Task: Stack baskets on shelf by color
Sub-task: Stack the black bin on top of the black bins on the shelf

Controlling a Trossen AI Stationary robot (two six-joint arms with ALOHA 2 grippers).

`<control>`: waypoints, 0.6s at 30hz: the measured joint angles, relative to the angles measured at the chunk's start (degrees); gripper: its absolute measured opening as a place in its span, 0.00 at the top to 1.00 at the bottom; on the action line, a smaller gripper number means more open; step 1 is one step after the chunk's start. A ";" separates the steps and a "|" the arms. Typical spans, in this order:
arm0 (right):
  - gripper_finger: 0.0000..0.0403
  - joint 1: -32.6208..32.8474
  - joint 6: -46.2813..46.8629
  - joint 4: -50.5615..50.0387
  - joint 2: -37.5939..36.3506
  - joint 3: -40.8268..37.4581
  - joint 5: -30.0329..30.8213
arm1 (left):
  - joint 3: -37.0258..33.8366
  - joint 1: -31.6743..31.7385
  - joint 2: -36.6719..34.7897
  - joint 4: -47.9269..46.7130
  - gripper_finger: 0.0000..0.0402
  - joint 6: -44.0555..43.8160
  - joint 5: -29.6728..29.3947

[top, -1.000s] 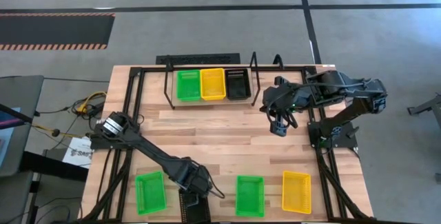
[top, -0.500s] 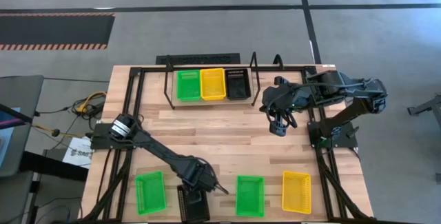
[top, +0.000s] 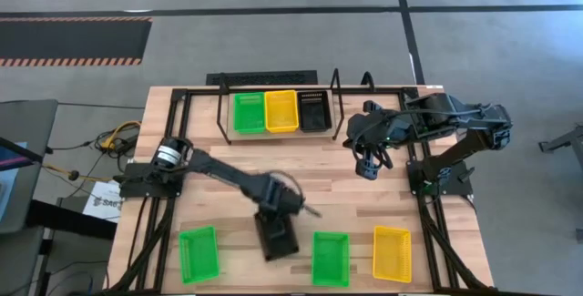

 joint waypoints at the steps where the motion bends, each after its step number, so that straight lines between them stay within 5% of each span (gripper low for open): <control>1: 0.92 0.00 0.02 -0.01 0.00 0.00 0.03 | 0.85 1.12 0.00 0.00 0.98 1.74 -1.61; 7: 0.92 -0.39 1.85 0.07 0.00 0.00 0.07 | 5.73 7.44 -0.02 0.73 1.00 8.76 -10.64; 18: 0.92 -0.52 4.49 0.05 0.00 0.00 0.11 | 6.61 12.41 -0.02 1.48 0.96 16.81 -7.27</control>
